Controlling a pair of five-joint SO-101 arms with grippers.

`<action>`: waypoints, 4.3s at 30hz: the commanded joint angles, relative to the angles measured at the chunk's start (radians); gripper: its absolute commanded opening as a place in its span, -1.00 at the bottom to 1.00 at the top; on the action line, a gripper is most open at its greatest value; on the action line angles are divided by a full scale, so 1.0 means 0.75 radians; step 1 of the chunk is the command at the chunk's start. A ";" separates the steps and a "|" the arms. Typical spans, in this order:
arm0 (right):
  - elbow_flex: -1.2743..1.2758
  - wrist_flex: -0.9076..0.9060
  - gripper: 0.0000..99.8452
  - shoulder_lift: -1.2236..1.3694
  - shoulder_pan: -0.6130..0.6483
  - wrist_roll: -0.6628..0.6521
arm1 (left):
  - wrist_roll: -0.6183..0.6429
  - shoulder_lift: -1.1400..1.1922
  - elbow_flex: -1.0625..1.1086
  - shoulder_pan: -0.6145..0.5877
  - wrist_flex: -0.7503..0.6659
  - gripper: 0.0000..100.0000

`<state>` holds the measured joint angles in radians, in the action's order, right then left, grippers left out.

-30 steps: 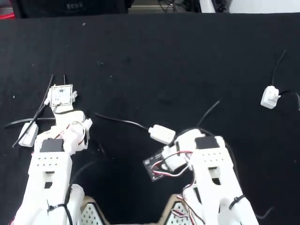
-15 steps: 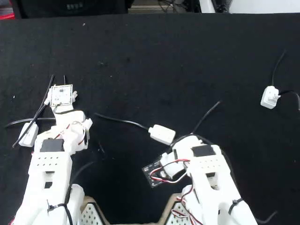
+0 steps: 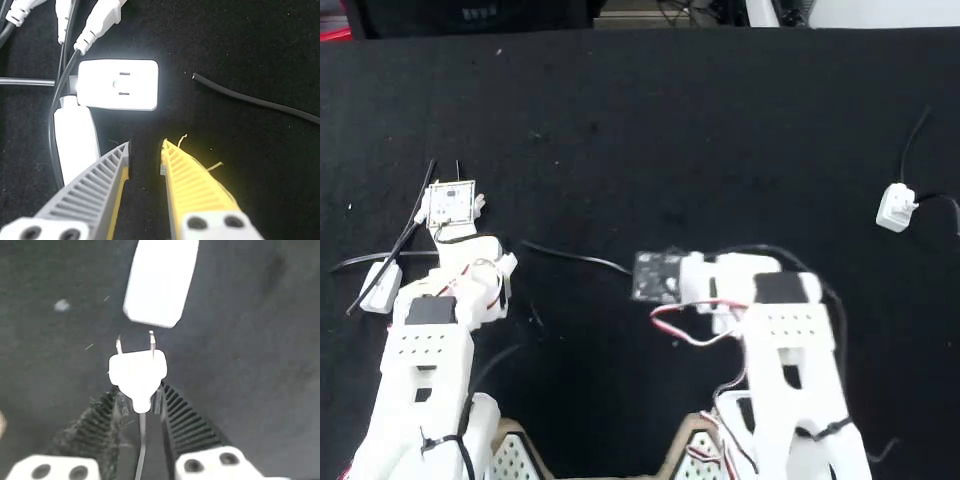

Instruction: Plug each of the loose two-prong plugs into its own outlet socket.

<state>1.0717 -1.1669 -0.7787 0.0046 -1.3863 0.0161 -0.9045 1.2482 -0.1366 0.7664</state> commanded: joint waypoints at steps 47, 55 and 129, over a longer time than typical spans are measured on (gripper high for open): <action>-0.251 0.149 -0.65 0.750 0.041 0.640 | -0.010 -0.008 -0.103 -0.007 0.053 -0.78; -0.216 0.266 -0.70 0.715 0.061 0.644 | -0.008 -0.008 -0.099 -0.009 0.053 -0.78; 0.052 0.409 -0.97 0.476 -0.031 0.849 | -0.008 -0.008 -0.103 -0.009 0.053 -0.78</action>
<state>1.0871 -0.9198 -0.4058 -0.0322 -0.7373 0.0161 -0.9045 1.2313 -0.1366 0.8017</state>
